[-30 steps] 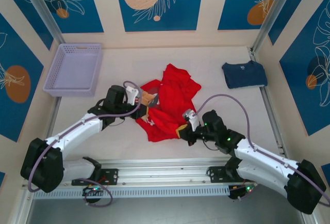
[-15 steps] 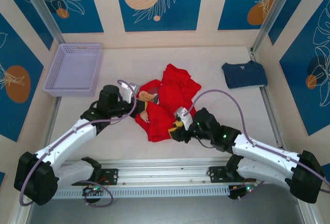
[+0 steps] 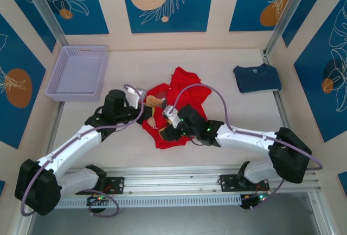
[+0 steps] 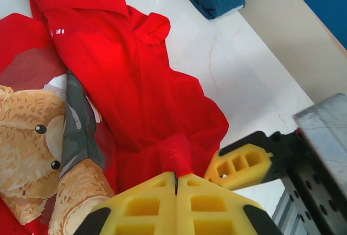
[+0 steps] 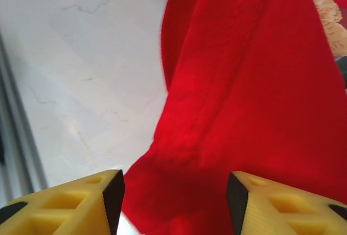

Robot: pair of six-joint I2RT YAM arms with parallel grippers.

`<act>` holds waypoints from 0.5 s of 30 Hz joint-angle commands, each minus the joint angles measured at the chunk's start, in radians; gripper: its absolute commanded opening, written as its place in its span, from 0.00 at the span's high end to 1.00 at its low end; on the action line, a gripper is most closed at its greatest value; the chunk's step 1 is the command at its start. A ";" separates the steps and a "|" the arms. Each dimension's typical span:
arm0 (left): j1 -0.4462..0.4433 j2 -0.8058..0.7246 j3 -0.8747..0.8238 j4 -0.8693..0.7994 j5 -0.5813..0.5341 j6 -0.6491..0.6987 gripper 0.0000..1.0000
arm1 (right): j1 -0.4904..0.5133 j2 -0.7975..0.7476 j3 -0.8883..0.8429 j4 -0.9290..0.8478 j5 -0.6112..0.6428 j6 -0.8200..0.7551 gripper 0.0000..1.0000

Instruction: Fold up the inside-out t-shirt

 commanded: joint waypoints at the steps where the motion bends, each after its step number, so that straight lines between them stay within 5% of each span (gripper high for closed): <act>1: -0.008 -0.002 0.007 0.002 0.024 0.023 1.00 | 0.008 0.039 0.052 0.040 0.057 -0.033 0.45; 5: -0.008 0.000 0.005 0.003 0.025 0.023 1.00 | 0.010 0.083 0.072 0.040 0.071 -0.036 0.46; 10: -0.008 0.003 0.006 0.000 0.024 0.025 1.00 | 0.009 0.073 0.071 0.034 0.073 -0.036 0.69; 15: -0.007 0.001 0.006 -0.005 0.019 0.029 1.00 | 0.005 0.040 0.057 0.014 0.059 -0.037 0.75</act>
